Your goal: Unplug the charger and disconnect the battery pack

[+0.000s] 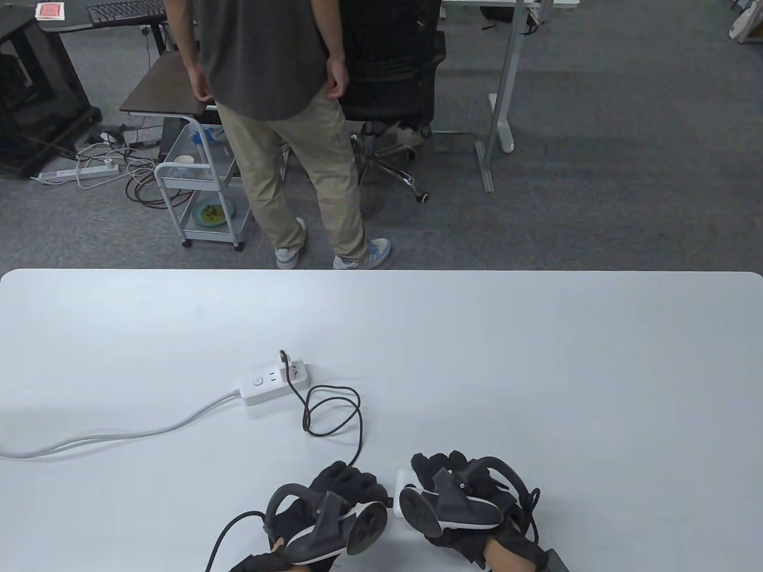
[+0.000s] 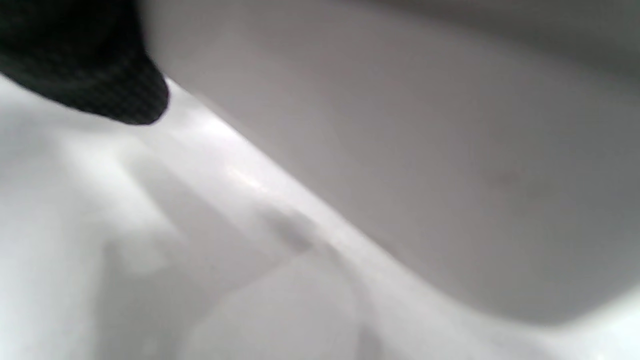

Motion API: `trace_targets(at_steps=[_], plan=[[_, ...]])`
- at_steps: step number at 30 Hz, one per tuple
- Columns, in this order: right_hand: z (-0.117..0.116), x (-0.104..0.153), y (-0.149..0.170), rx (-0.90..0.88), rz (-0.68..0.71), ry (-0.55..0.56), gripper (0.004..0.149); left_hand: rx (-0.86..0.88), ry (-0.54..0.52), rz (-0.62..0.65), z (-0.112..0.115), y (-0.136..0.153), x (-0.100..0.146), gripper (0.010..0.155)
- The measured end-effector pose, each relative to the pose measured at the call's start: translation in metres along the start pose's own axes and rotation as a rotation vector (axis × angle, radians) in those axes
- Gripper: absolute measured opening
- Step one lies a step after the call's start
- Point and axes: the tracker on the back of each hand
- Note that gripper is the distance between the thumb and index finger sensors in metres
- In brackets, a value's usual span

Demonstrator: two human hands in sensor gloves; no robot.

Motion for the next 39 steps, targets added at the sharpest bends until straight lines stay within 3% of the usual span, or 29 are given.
trace_targets(at_steps=[4,8,34,39], plan=[[0.0002,-0.0014,-0.0016,-0.016,0.004,0.002,0.110,-0.038,-0.001,-0.024,-0.0012,0.0005,0.0000,0.044],[-0.0047,-0.0036,0.0038,-0.081,0.021,-0.017,0.111,0.028,0.017,0.015,-0.0030,0.0012,0.0020,0.044],[0.0018,0.0034,-0.0049,0.021,0.015,-0.016,0.109,-0.022,0.038,-0.002,-0.0005,-0.0013,0.0001,0.043],[-0.0013,0.0018,-0.0025,-0.024,0.016,-0.037,0.110,-0.040,0.026,-0.021,-0.0015,-0.0030,-0.0004,0.043]])
Point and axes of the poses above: the tracker on the back of each hand, its own y axis roughly to the little-finger side, its own x axis roughly from the fingertips to the wrist, z = x × y, and after that the axes turned 2 degrees about y, right-handed
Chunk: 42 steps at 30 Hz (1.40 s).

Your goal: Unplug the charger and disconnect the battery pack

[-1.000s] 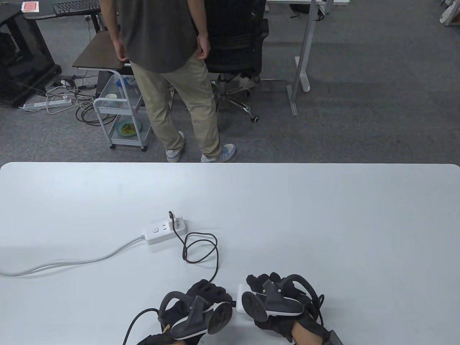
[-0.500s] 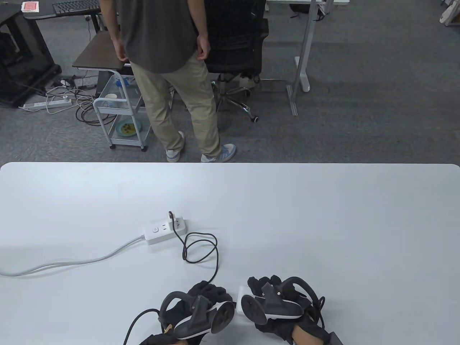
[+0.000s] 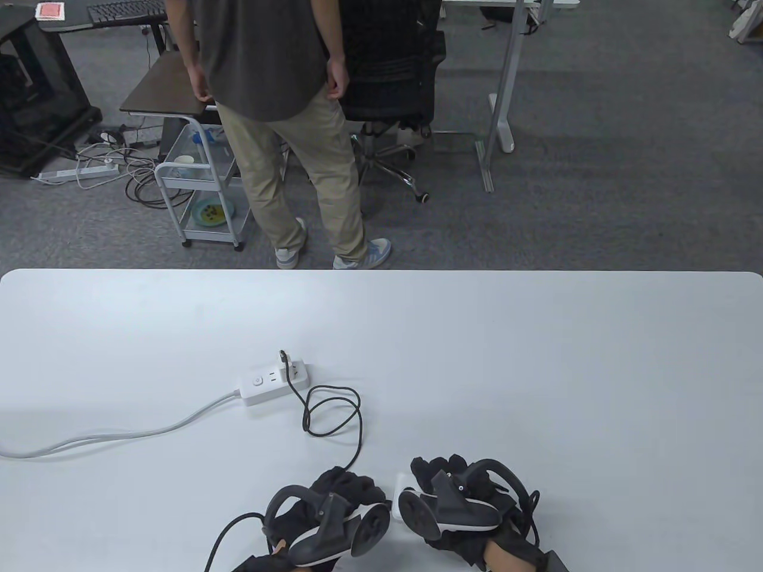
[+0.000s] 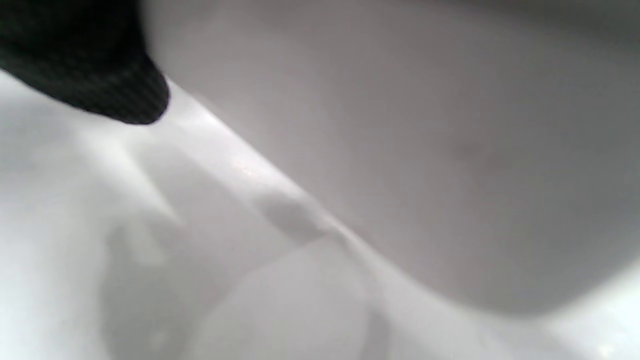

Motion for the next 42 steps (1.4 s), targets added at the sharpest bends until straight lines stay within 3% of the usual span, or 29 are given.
trace_targets(at_steps=[14,18,25,30,33,37,42], plan=[[0.0017,0.0019,-0.0014,0.034,0.000,0.001,0.109,0.014,0.014,0.025,-0.0003,0.0000,0.0016,0.043],[0.0027,0.0038,0.0007,0.005,-0.002,0.014,0.109,0.128,0.026,0.000,-0.0010,0.0087,0.0012,0.043],[0.0021,0.0015,-0.0006,0.012,0.000,0.000,0.109,0.064,0.014,0.024,-0.0021,0.0048,0.0043,0.043],[0.0015,0.0016,-0.0013,0.003,-0.010,0.009,0.109,0.092,0.030,-0.036,-0.0035,0.0079,0.0009,0.043],[0.0006,0.0014,-0.0019,0.022,-0.003,0.002,0.109,0.080,0.040,0.009,-0.0029,0.0054,0.0037,0.043],[0.0005,0.0014,-0.0050,0.003,-0.004,-0.002,0.109,0.067,0.040,-0.044,-0.0050,0.0074,0.0022,0.043],[0.0003,0.0020,-0.0042,0.024,0.002,0.007,0.109,0.105,0.061,0.007,-0.0026,0.0075,0.0034,0.043]])
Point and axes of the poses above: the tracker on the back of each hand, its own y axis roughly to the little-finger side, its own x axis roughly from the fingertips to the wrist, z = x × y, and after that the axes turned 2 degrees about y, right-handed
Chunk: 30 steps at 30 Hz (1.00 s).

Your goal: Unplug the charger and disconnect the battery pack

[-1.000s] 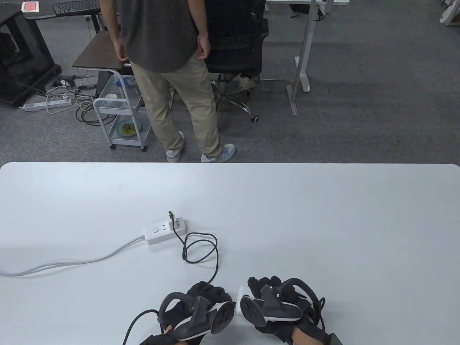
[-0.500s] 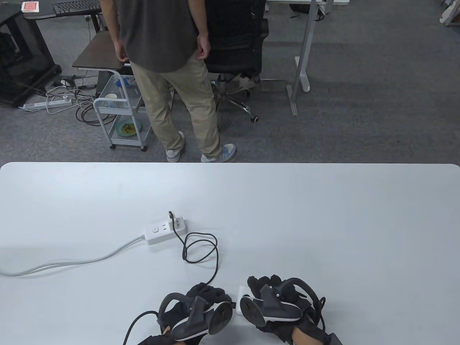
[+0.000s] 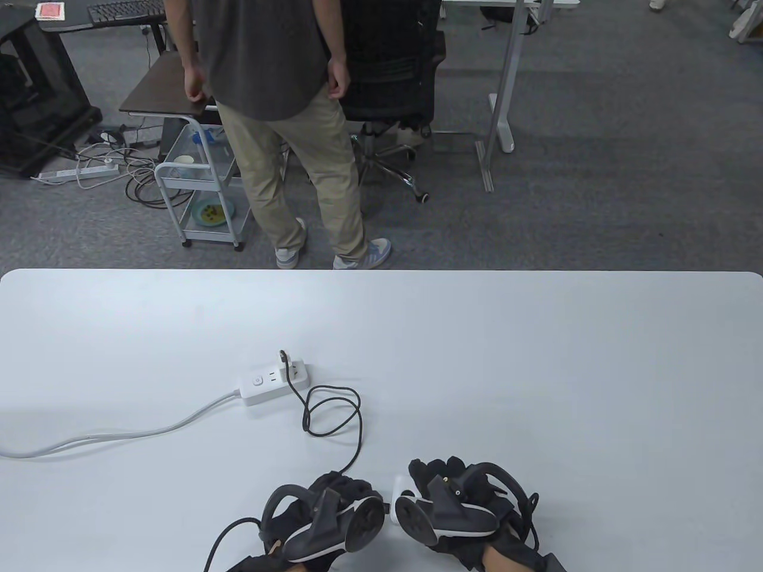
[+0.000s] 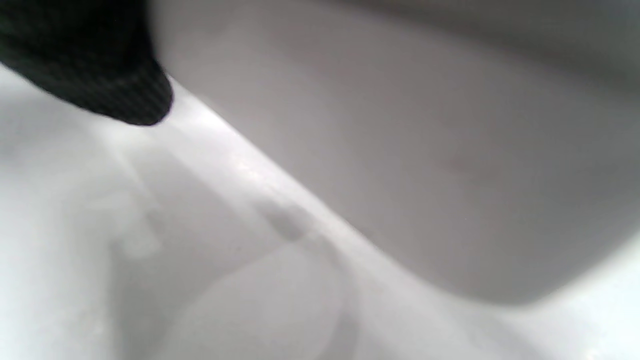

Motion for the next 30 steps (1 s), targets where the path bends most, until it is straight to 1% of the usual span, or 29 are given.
trace_targets(at_steps=[3,5,7,10,12,14,17,18,20,21,23,24,26,28,29,30], plan=[[-0.0018,-0.0007,-0.0005,-0.037,-0.003,-0.013,0.109,-0.041,-0.009,-0.050,-0.0022,-0.0014,-0.0009,0.043],[-0.0015,-0.0011,-0.0002,-0.011,-0.006,-0.011,0.109,-0.064,-0.016,-0.043,-0.0019,-0.0043,0.0000,0.043],[-0.0008,-0.0008,0.0019,-0.004,-0.003,-0.012,0.110,-0.041,0.003,-0.023,-0.0012,-0.0059,0.0011,0.043],[-0.0018,0.0005,0.0024,-0.036,-0.006,-0.013,0.109,-0.060,-0.015,-0.054,-0.0023,-0.0063,-0.0007,0.043],[-0.0017,0.0000,0.0021,-0.019,-0.007,-0.013,0.109,-0.075,-0.011,-0.057,-0.0016,-0.0074,-0.0014,0.043],[-0.0016,-0.0009,0.0029,0.004,-0.010,-0.013,0.109,-0.046,0.015,-0.015,-0.0001,-0.0069,-0.0016,0.043],[-0.0026,0.0002,0.0018,-0.026,0.005,-0.016,0.110,-0.024,0.018,-0.020,-0.0013,-0.0038,0.0005,0.043],[-0.0024,0.0001,0.0012,-0.029,0.000,-0.017,0.109,-0.015,0.005,-0.048,-0.0014,-0.0029,0.0002,0.043],[-0.0001,-0.0012,0.0007,-0.010,-0.009,-0.008,0.109,-0.063,-0.017,-0.069,-0.0024,-0.0045,-0.0005,0.043],[0.0005,-0.0017,0.0009,-0.002,-0.013,-0.011,0.109,-0.073,-0.022,-0.057,-0.0024,-0.0056,-0.0004,0.043],[0.0000,-0.0011,0.0018,0.006,-0.005,-0.010,0.109,-0.065,0.008,0.003,-0.0019,-0.0059,0.0001,0.043],[-0.0013,0.0000,0.0019,-0.007,0.001,-0.004,0.109,-0.036,0.001,-0.012,-0.0014,-0.0048,0.0011,0.043],[-0.0020,0.0009,0.0009,-0.028,-0.001,-0.018,0.109,-0.051,-0.006,-0.037,-0.0026,-0.0046,0.0004,0.043],[-0.0003,0.0004,0.0009,0.000,-0.009,-0.012,0.109,-0.069,-0.005,-0.041,-0.0029,-0.0070,0.0005,0.043],[-0.0001,0.0002,0.0026,0.011,-0.011,-0.009,0.109,-0.052,0.011,0.022,-0.0025,-0.0068,0.0010,0.043],[-0.0007,0.0004,0.0036,0.006,0.002,-0.009,0.110,-0.024,0.015,0.043,-0.0025,-0.0050,0.0016,0.044]])
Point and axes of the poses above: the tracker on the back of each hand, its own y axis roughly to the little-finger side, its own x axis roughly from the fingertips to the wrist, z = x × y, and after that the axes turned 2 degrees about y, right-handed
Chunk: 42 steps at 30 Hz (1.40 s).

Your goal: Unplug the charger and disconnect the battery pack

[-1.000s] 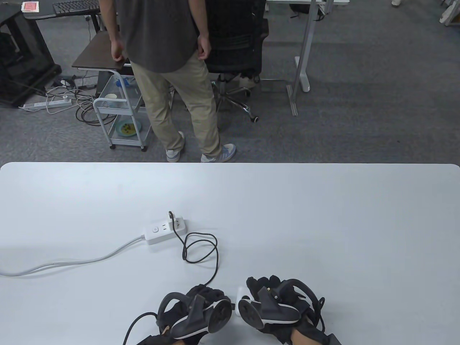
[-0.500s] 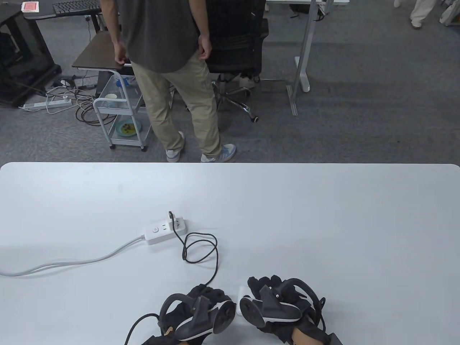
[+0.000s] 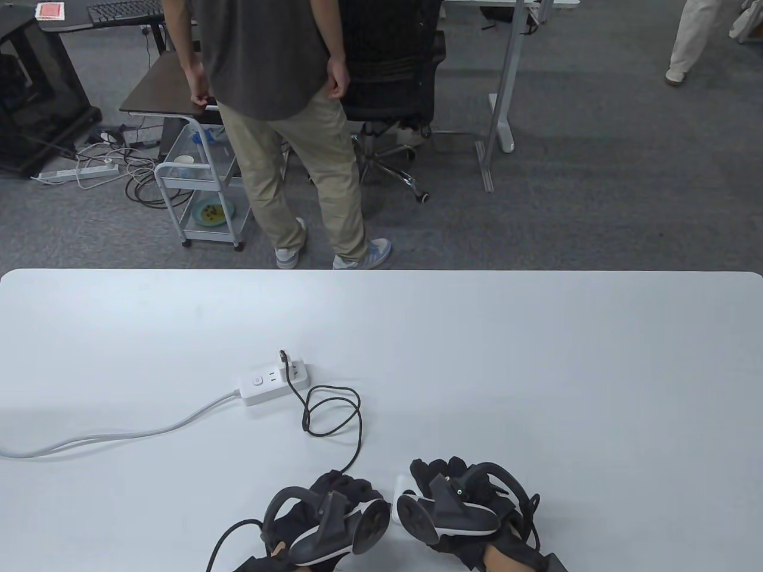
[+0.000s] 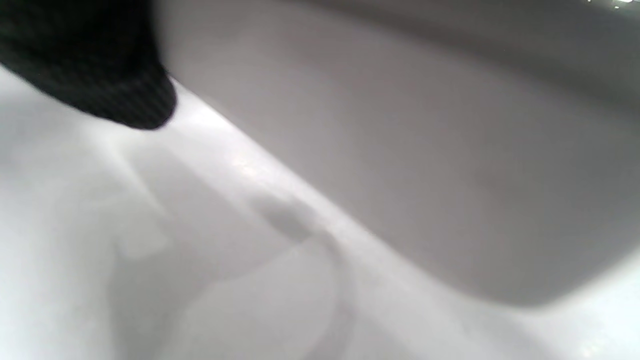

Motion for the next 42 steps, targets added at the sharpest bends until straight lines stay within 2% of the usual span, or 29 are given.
trace_targets(at_steps=[3,5,8,9,12,13,14,16,18,21,29,42], plan=[[0.000,0.003,-0.001,-0.039,-0.006,0.004,0.111,0.044,-0.013,-0.045,-0.003,0.005,0.001,0.043],[0.003,0.002,-0.001,-0.013,-0.015,0.017,0.109,-0.021,-0.038,-0.083,-0.003,0.003,0.000,0.043],[0.000,-0.001,0.002,-0.005,-0.003,0.005,0.111,-0.014,-0.011,0.001,-0.002,-0.001,0.001,0.044],[-0.001,0.001,0.003,-0.014,-0.004,0.013,0.111,-0.012,-0.032,-0.022,-0.002,-0.002,0.003,0.044],[-0.002,0.004,0.004,-0.028,-0.018,-0.002,0.111,-0.140,-0.063,-0.122,-0.006,-0.002,0.002,0.043],[-0.001,0.005,0.006,0.004,-0.025,0.018,0.111,-0.173,-0.075,-0.113,-0.005,0.002,0.002,0.043],[-0.001,0.006,0.008,0.008,-0.034,0.021,0.111,-0.109,-0.066,-0.052,-0.003,0.007,0.001,0.043],[0.000,0.009,0.010,-0.008,-0.050,0.013,0.111,0.014,-0.029,-0.063,-0.001,0.012,0.004,0.043],[0.001,0.013,0.011,-0.009,-0.041,0.030,0.111,-0.009,-0.053,-0.083,-0.004,0.016,0.005,0.043],[0.004,0.014,0.009,0.008,-0.039,0.043,0.111,0.033,-0.039,-0.080,-0.004,0.016,0.003,0.043],[0.007,0.015,0.002,0.047,-0.027,0.047,0.111,-0.018,-0.034,-0.085,-0.004,0.013,0.004,0.043],[0.010,0.018,0.012,0.032,-0.057,0.054,0.111,-0.030,-0.043,-0.083,-0.005,0.008,0.005,0.043]])
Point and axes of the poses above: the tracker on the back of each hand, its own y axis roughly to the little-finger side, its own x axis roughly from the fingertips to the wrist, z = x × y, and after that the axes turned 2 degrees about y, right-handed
